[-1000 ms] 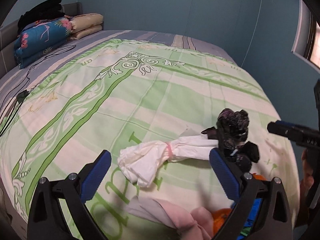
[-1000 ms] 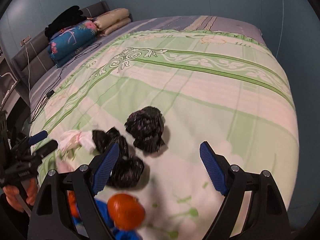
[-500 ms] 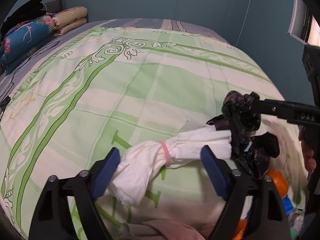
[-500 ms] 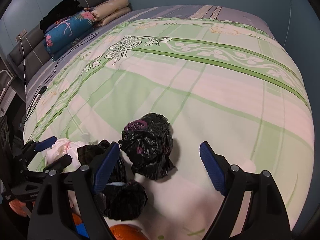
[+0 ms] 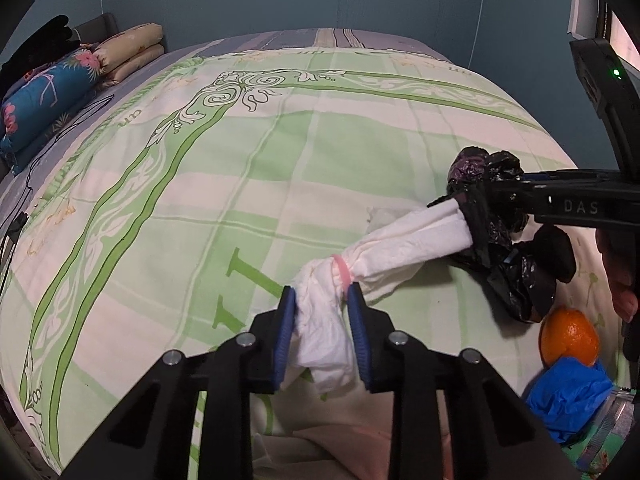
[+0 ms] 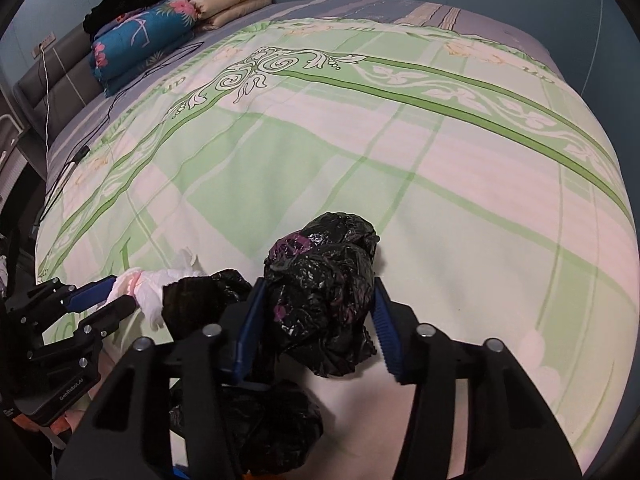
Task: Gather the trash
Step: 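Carry the white cloth with the left tool while the right tool carries the black bag to the bin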
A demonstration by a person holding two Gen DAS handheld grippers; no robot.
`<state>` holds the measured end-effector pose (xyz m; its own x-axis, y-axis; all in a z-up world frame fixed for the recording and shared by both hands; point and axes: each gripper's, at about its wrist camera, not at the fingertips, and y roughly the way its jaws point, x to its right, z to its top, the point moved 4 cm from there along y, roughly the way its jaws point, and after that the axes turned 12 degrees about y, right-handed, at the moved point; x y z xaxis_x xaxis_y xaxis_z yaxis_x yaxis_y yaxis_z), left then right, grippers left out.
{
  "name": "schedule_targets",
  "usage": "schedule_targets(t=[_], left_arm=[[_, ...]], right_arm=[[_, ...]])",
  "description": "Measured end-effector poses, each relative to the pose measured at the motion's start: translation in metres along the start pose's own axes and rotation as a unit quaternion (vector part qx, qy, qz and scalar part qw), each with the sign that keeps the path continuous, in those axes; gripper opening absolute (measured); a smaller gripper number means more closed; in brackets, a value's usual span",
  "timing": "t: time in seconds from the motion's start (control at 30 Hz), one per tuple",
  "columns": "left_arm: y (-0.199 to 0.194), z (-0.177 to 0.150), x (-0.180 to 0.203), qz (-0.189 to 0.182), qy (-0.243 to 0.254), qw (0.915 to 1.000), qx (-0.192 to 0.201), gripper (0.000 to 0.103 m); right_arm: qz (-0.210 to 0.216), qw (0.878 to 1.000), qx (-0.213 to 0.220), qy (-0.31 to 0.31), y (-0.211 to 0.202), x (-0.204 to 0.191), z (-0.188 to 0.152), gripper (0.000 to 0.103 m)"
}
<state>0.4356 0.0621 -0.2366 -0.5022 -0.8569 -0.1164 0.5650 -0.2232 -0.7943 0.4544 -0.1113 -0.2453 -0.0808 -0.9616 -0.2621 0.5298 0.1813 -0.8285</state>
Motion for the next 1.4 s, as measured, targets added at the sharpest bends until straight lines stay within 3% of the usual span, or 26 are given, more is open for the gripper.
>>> schedule_targets(t=[0.13,0.5,1.13,1.4], left_arm=[[-0.002,0.000,0.003,0.002,0.009,1.0000,0.001,0.016],[-0.016,0.002,-0.003,0.002,-0.005,0.9999,0.016,0.011],[-0.089,-0.009,-0.018,0.006,-0.064,0.9964,0.055,0.010],[-0.121,-0.020,-0.007,0.001,-0.082,0.9940,0.073,0.010]], right_arm=[[-0.001,1.000,0.005,-0.001,-0.005,0.001,0.001,0.037],[0.021,0.999,0.037,0.012,-0.045,0.005,0.004,0.036],[0.056,0.995,0.077,0.003,-0.137,0.000,-0.023,0.036],[0.062,0.994,0.095,-0.007,-0.181,0.007,-0.047,0.036]])
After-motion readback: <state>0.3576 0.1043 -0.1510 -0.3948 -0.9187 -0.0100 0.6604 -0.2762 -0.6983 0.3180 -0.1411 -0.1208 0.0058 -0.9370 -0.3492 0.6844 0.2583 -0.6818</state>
